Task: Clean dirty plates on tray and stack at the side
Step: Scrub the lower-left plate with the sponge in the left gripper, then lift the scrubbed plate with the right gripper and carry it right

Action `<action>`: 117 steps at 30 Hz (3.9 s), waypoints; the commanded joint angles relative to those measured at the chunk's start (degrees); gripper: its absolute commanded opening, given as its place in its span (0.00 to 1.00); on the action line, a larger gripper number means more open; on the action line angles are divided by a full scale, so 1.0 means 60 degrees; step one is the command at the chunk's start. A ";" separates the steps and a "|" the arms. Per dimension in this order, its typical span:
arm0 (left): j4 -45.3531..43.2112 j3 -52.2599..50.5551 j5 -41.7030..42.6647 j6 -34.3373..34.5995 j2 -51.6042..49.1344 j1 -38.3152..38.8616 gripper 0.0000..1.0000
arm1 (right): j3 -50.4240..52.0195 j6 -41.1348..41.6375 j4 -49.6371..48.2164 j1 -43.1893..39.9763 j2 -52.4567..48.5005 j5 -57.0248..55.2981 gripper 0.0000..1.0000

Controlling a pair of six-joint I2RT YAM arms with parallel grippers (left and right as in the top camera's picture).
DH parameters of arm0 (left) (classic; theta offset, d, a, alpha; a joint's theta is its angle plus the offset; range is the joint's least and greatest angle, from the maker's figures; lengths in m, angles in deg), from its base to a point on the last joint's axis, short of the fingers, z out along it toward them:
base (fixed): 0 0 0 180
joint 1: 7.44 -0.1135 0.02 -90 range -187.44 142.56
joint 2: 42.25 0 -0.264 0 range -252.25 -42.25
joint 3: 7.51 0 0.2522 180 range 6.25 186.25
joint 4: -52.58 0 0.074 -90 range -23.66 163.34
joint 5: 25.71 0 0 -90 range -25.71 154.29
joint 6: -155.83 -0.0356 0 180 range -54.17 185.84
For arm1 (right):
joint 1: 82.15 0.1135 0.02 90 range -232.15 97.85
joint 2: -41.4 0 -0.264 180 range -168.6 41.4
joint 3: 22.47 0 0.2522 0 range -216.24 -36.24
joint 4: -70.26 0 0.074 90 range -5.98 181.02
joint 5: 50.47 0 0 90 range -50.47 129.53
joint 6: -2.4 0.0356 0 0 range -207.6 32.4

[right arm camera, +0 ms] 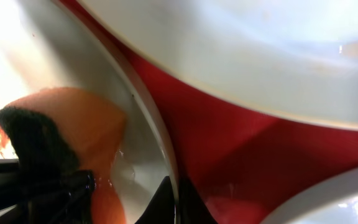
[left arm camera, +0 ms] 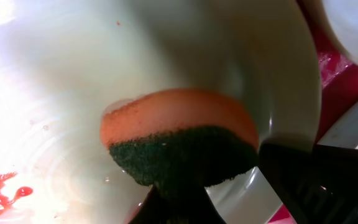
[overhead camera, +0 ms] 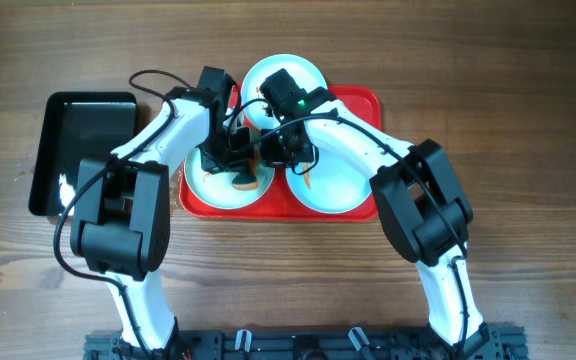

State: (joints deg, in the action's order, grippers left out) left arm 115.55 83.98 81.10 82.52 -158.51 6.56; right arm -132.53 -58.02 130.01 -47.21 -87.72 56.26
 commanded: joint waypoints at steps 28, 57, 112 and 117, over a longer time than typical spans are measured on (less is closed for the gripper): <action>-0.0612 0.0663 -0.1344 0.0546 0.0149 0.0488 0.04 | 0.0047 -0.0182 0.1198 -0.0211 -0.0106 -0.0025 0.04; 0.1300 0.0656 -0.2138 0.1756 0.0004 0.1596 0.04 | 0.0047 0.0572 0.1235 -0.0211 -0.0106 -0.0211 0.04; 0.2827 0.0648 -0.1115 -0.0503 0.3938 -0.1665 0.04 | -0.0222 0.0182 0.2484 0.2739 0.3413 -1.0928 0.04; 0.2776 0.0648 -0.1100 -0.0503 0.3938 -0.1665 0.04 | -0.0222 0.0160 0.2455 0.3381 0.3413 -1.2127 0.04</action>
State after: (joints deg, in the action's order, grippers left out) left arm 132.68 88.27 73.54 80.66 -135.02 -3.32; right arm -133.09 -58.08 145.03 -28.39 -68.40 -10.10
